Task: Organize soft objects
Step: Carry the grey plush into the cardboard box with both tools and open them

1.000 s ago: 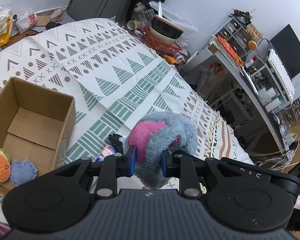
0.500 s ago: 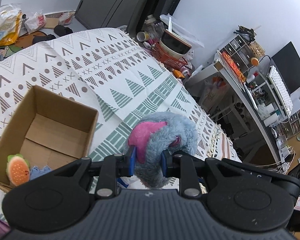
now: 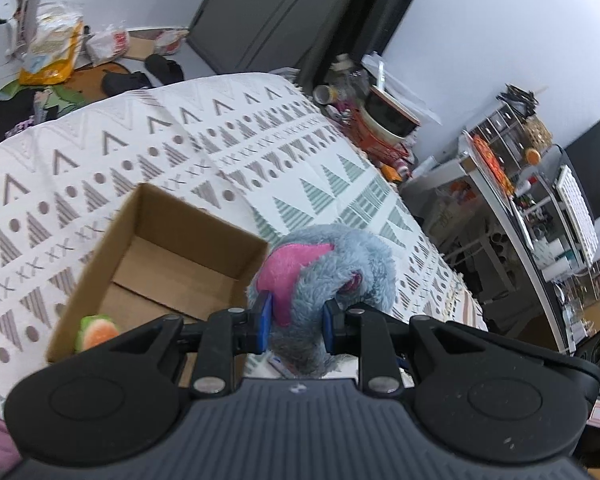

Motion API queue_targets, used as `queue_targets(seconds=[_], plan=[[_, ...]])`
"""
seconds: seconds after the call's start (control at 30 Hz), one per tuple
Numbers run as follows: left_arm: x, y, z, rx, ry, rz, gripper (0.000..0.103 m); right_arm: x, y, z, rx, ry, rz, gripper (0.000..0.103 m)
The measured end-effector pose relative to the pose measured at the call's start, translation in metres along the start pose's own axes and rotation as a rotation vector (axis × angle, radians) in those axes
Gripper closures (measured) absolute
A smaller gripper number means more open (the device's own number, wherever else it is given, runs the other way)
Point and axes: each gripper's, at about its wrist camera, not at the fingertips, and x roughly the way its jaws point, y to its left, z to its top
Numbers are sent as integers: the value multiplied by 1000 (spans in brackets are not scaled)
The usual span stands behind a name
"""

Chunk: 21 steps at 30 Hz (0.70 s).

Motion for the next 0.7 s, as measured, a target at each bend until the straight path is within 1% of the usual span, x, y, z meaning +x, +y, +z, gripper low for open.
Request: queue_targets(seconds=[0.37,0.7], plan=[[-3,38,8,-43,4,46,79,34,23,-12,-13,52,13,86],[12,59,15,-64,27,88,79,62,24,-17,1,82,5,86]])
